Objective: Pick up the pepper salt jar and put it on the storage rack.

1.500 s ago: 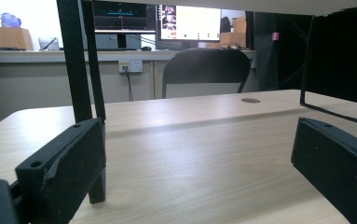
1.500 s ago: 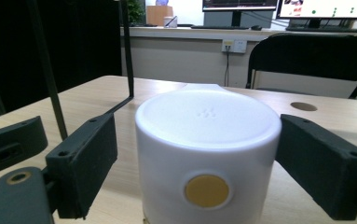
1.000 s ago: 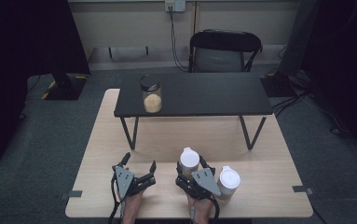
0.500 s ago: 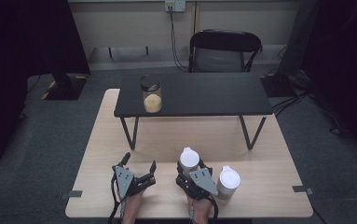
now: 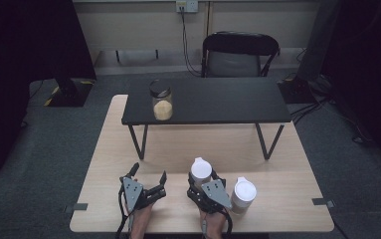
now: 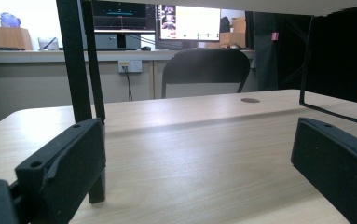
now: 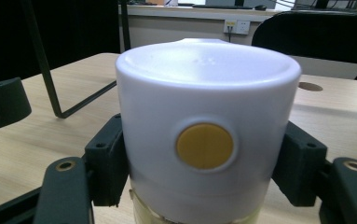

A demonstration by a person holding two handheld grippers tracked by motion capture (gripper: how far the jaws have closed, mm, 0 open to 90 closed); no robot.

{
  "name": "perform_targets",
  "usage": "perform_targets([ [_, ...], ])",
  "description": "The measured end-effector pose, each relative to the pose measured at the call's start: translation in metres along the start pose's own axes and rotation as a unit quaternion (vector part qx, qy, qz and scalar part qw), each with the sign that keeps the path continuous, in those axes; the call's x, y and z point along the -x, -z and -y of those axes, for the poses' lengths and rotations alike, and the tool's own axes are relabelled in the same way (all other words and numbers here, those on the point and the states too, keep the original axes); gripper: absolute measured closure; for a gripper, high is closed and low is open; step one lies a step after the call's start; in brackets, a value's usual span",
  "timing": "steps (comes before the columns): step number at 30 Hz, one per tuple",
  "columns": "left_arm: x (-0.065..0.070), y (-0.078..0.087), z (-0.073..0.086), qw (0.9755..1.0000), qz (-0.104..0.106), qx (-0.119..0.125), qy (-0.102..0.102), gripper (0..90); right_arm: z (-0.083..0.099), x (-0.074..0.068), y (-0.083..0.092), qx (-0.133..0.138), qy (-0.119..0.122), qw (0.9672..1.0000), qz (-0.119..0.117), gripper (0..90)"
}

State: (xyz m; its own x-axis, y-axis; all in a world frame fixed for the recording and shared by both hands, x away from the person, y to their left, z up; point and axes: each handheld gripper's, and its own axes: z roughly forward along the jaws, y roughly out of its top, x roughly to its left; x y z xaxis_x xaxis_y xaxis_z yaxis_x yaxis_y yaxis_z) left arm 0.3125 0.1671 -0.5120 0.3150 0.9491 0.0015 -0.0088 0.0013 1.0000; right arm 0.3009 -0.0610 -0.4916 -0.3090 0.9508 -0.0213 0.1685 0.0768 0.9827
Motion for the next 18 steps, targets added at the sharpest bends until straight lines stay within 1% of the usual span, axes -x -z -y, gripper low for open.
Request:
perform_targets([
  [7,-0.0001,0.0,0.0,1.0,0.001,0.0,0.0,2.4,-0.0024,-0.0018,0.0013,0.004,0.003,1.0,-0.006,30.3],
  [14,-0.0001,0.0,0.0,1.0,0.001,0.0,0.0,2.5,-0.0054,-0.0029,0.0028,0.007,-0.002,0.9999,-0.01,30.3],
  [18,-0.0001,0.0,0.0,1.0,0.001,0.0,0.0,2.5,-0.0075,-0.0051,0.0034,0.009,0.003,0.9998,-0.015,30.3],
])
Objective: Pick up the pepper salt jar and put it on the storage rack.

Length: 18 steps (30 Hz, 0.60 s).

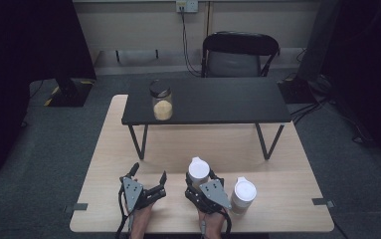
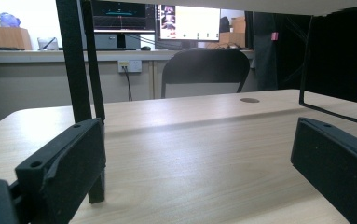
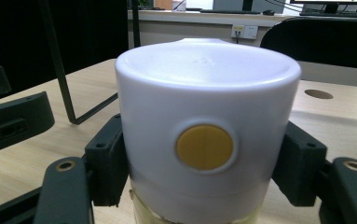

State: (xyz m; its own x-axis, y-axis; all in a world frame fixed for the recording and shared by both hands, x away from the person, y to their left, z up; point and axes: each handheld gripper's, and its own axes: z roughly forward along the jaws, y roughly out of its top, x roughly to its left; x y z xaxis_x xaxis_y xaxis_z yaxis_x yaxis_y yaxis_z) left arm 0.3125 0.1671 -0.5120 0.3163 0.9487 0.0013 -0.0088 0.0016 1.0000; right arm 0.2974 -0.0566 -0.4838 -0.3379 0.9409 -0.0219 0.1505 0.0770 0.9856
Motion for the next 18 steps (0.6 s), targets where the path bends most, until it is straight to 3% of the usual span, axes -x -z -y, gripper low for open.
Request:
perform_targets([
  [18,0.0,0.0,0.0,1.0,-0.001,0.0,0.0,2.8,-0.019,-0.002,0.01,0.008,0.001,0.9997,-0.021,30.4],
])
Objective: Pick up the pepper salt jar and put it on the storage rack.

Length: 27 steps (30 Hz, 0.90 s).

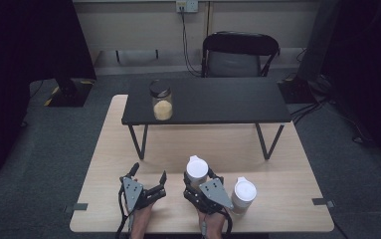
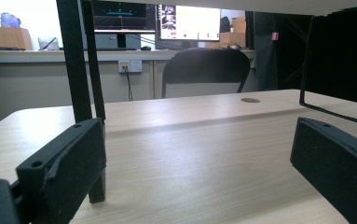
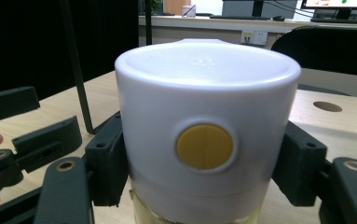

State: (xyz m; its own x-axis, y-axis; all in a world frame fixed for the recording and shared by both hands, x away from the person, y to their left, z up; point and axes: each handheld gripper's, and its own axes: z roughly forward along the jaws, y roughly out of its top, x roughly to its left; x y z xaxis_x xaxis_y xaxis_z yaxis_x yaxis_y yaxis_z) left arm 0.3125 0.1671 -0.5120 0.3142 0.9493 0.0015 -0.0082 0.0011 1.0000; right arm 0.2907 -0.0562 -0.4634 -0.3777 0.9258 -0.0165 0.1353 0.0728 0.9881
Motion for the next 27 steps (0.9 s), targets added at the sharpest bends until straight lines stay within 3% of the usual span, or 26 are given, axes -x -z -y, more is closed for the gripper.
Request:
perform_targets([
  [27,0.0,0.0,0.0,1.0,-0.001,0.0,0.0,2.9,-0.034,0.002,-0.001,-0.003,0.009,0.9998,-0.017,30.4],
])
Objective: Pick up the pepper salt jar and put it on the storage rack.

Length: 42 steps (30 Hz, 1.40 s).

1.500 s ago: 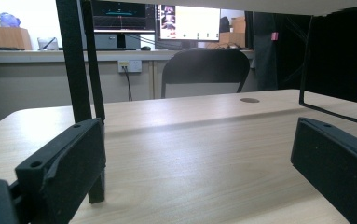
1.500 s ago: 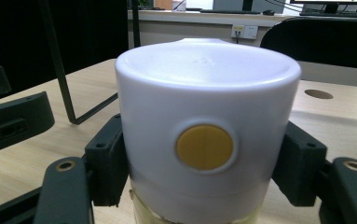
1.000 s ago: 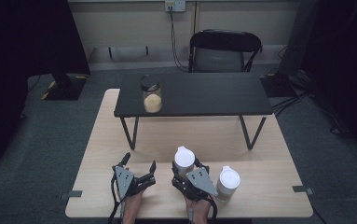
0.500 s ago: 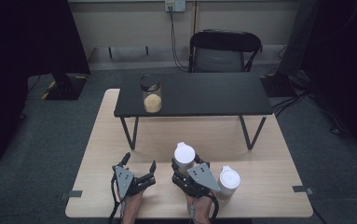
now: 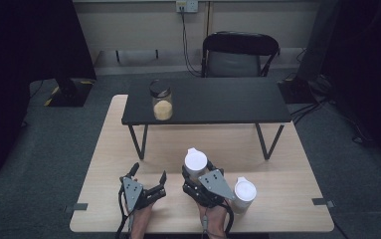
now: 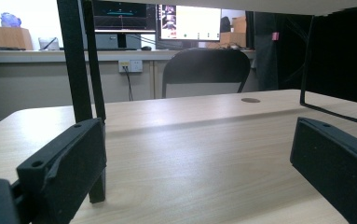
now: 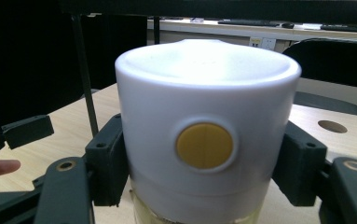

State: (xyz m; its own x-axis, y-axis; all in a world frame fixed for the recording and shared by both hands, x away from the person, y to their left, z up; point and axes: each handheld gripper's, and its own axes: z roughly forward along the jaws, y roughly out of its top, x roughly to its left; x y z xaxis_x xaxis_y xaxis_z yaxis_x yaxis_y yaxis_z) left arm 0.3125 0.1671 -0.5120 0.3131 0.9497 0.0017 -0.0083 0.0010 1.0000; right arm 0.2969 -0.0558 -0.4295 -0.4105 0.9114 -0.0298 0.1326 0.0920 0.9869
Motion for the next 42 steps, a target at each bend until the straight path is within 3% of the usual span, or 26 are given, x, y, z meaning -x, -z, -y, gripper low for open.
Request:
perform_targets([
  [42,0.0,0.0,0.0,1.0,0.0,0.0,0.0,2.6,-0.048,0.02,-0.004,-0.004,0.002,1.0,-0.007,30.4],
])
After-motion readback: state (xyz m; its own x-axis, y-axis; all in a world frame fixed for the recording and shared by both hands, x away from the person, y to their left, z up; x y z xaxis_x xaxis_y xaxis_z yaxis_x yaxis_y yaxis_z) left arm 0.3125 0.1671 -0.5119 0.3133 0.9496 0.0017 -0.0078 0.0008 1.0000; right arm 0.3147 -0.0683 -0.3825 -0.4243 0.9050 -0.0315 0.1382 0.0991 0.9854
